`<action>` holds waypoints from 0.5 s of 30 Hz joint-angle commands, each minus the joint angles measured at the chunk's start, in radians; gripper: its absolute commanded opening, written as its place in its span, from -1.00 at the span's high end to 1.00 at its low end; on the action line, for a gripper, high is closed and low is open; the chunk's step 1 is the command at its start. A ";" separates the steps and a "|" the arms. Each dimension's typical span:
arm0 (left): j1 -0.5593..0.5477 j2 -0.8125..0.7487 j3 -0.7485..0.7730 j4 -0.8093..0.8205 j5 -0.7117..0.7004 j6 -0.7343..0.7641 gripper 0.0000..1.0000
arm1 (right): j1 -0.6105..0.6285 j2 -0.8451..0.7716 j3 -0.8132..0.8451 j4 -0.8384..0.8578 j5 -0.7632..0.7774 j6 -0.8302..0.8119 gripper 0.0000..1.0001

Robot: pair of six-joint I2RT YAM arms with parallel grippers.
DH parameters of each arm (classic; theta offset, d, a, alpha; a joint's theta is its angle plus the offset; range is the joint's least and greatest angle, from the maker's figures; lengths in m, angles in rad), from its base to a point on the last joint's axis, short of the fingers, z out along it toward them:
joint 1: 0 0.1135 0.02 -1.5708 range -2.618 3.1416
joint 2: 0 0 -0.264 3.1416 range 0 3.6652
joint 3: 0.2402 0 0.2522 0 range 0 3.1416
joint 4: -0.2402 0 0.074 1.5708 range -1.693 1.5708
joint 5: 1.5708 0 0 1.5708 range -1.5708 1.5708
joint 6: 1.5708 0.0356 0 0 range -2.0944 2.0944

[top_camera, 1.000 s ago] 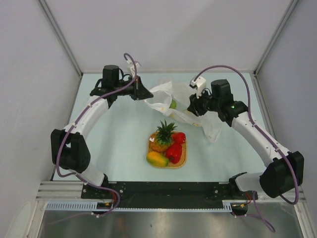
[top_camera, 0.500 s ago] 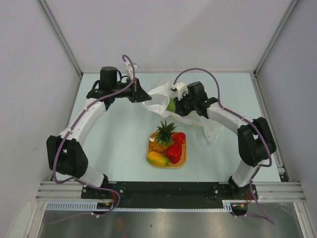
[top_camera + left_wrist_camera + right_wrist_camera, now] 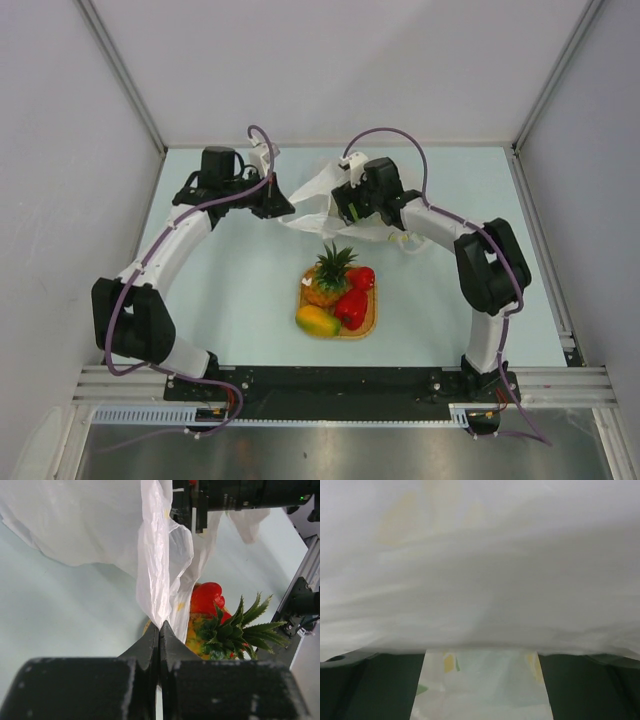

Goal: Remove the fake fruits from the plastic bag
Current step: Take out the fake fruit from the plastic bag.

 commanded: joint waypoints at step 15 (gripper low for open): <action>-0.008 0.040 0.024 0.032 0.105 0.020 0.99 | -0.049 0.276 0.265 0.074 0.037 -0.044 -0.29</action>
